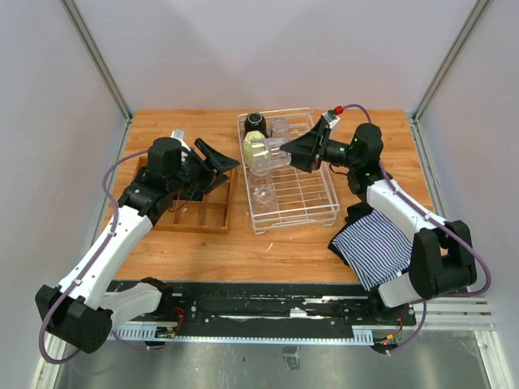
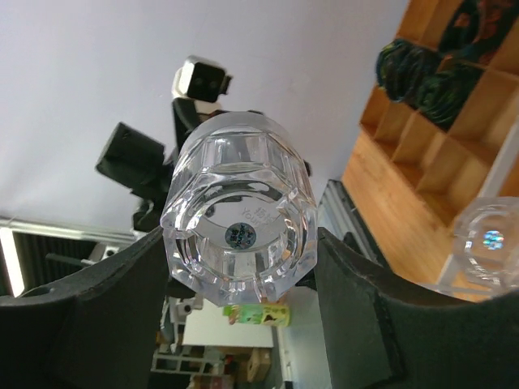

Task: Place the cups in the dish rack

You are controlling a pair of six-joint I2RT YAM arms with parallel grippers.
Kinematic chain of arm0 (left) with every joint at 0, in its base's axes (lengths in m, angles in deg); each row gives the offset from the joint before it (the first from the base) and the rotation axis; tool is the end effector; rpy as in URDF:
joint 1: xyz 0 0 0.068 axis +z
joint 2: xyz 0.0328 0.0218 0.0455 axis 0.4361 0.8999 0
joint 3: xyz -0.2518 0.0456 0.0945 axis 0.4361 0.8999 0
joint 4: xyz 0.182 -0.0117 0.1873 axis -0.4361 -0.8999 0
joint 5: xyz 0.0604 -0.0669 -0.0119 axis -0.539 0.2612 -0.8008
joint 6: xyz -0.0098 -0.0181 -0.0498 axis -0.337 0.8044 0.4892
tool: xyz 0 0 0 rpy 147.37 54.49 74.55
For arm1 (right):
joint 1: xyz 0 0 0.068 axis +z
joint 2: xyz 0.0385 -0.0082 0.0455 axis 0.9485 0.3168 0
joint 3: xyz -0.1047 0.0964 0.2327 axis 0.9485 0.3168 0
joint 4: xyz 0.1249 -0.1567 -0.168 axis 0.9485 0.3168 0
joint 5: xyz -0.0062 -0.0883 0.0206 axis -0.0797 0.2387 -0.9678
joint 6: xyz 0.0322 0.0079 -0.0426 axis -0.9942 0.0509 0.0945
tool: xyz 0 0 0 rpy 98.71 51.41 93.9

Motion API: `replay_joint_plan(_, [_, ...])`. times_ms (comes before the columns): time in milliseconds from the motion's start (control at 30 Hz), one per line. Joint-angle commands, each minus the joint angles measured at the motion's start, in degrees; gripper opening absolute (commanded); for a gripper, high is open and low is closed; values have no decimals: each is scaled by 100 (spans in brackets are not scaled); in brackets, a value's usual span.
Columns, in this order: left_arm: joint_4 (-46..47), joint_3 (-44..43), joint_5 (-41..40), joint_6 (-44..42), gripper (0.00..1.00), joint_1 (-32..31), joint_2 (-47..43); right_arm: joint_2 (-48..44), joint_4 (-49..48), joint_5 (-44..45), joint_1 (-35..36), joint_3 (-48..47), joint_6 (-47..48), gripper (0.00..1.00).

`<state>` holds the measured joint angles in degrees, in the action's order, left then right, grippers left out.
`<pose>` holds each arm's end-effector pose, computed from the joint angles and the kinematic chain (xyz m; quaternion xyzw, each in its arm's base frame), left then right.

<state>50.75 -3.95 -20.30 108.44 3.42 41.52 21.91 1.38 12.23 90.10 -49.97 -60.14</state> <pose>0.2235 -0.1021 0.3497 -0.2283 0.8009 -0.4511 0.3209 0.3017 0.1326 0.3358 -0.0005 0.6640 0.7217 0.1954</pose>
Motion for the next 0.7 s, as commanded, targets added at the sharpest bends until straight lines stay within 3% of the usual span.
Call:
replay_joint_plan(0, [-1073,-417,-820,-535,69,223,-274,-216,1995,-82,-221,-571,1837,27])
replay_joint_plan(233, [-1364,-559,-919,-806,70,307,-294,-5,4482,465,-301,-1487,3879,25])
replay_joint_plan(667, [-1714,-734,-1037,-1165,69,386,-214,629,6539,1749,-399,-2569,5896,23])
